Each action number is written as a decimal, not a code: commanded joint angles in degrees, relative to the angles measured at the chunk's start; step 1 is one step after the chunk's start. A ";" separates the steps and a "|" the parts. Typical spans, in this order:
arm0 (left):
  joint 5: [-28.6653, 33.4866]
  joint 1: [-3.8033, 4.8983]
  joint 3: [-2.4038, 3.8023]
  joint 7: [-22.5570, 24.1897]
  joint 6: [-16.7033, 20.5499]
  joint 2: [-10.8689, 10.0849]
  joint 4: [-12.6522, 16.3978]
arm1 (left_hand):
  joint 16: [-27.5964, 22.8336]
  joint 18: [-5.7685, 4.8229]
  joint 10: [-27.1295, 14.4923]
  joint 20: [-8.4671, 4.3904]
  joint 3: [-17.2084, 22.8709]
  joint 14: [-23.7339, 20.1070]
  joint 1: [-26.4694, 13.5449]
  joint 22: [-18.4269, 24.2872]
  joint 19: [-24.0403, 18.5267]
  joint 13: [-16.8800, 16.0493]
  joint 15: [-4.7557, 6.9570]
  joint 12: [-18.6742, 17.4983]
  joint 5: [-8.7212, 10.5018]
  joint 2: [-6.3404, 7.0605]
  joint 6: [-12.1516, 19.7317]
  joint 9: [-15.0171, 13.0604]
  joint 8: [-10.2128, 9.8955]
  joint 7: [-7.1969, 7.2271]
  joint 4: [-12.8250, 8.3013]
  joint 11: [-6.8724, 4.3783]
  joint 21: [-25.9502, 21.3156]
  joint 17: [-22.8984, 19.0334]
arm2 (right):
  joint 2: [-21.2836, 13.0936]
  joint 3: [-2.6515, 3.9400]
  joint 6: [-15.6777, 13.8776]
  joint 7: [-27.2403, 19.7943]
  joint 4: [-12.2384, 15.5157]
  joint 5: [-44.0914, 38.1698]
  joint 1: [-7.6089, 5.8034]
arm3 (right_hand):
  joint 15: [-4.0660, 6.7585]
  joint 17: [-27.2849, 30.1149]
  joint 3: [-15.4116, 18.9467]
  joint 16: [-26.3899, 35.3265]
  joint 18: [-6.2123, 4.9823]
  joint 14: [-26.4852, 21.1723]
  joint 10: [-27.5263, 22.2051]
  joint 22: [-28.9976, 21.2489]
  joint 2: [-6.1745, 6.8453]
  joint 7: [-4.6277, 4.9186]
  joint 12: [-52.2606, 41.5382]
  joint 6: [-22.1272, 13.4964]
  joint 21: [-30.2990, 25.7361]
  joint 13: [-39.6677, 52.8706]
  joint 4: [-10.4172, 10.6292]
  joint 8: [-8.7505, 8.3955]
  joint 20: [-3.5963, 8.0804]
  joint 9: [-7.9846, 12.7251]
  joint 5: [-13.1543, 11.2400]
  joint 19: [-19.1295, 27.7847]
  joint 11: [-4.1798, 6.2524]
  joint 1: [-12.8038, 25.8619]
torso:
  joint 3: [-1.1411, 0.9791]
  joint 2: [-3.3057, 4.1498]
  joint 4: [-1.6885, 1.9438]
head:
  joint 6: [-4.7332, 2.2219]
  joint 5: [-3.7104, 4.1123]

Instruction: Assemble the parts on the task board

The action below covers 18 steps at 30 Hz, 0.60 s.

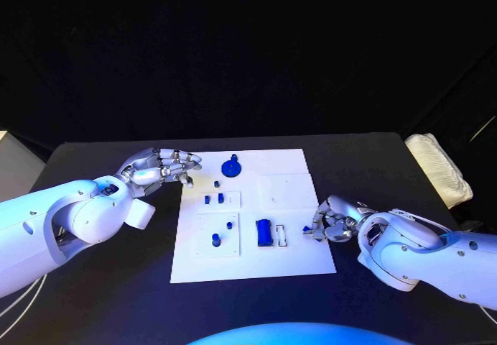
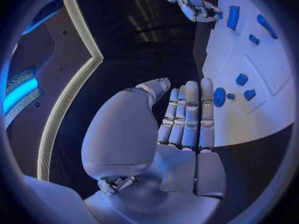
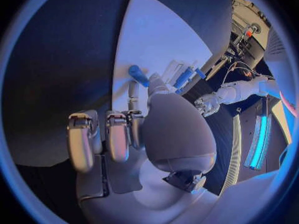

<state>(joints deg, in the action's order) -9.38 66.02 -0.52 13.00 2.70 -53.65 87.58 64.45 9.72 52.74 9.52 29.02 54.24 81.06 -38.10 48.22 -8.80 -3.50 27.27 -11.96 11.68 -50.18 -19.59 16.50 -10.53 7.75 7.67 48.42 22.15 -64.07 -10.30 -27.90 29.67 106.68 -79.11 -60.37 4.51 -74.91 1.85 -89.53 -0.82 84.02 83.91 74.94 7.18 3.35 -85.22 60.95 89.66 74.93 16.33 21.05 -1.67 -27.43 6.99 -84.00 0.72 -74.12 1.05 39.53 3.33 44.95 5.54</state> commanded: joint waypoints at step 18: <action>0.20 -0.02 0.03 -0.02 -1.00 -0.42 0.39 | -0.34 0.79 -0.26 -0.04 -0.07 0.21 0.13 0.07 0.41 0.07 -0.26 -0.33 -0.12 -0.48 0.09 0.08 0.22 -0.30 0.38 -0.10 -0.22 0.08 | 2.71 -0.38 12.24 5.38 -1.21 -17.18 2.27 | -0.38 -14.04 -11.77 -0.01 0.82 5.73 3.50 15.06 4.96 0.62 1.65 0.72 0.34 12.15 -1.39 -2.50 -0.17 2.19 3.32 -6.00 -0.27 -12.79 | 0.06 -0.20 -0.08 | 0.47 -0.41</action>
<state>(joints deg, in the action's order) -9.35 66.01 -0.53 12.82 2.66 -54.10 87.77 64.45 9.72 52.74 9.52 29.02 54.24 81.06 -38.11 48.22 -8.80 -3.50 27.27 -11.96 11.68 -50.18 -19.59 16.50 -10.53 7.75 7.67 48.42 22.14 -61.60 -9.54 -23.85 31.61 106.48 -92.88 -59.44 4.51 -74.91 -6.54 -89.53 -0.82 84.02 83.90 74.93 11.79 3.93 -83.86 61.28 89.66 74.92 18.25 18.76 -1.67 -29.36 10.29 -84.01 0.72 -86.03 1.10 39.38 3.30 45.41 5.15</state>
